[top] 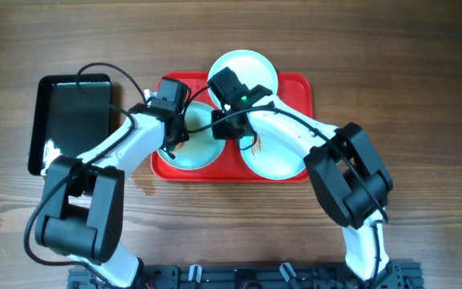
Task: Clean dirty plates on tray and stack at the side
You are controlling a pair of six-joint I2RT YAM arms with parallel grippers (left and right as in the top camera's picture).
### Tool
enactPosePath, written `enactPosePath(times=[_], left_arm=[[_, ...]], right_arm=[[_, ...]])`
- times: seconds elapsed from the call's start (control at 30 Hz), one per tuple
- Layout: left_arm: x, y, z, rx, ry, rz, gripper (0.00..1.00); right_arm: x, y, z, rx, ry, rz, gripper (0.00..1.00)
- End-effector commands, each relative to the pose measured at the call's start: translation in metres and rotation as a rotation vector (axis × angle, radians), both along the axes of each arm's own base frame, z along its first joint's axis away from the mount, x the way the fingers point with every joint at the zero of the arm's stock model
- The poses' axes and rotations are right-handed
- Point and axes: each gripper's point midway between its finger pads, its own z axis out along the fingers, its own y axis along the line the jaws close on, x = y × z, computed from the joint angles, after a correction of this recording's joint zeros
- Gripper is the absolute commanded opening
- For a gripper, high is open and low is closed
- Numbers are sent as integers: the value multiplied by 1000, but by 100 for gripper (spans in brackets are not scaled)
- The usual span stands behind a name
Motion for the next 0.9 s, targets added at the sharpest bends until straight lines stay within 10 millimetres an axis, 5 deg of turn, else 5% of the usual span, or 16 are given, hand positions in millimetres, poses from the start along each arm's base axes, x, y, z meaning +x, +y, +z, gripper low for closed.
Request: enactPosePath(times=[0.0, 0.17, 0.4, 0.73, 0.87], left_arm=[[6, 9, 15, 29, -29, 21, 4], [8, -17, 35, -121, -63, -17, 4], [1, -56, 29, -337, -6, -81, 4], [-11, -66, -12, -383, 122, -72, 4], [-16, -45, -19, -270, 140, -47, 4]], right_arm=[[-7, -9, -20, -45, 44, -9, 4], [-7, -9, -20, -45, 43, -9, 4], [-5, -8, -19, -38, 36, -11, 4], [-6, -8, -19, -40, 39, -10, 4], [-7, -9, -19, -43, 42, -10, 4]])
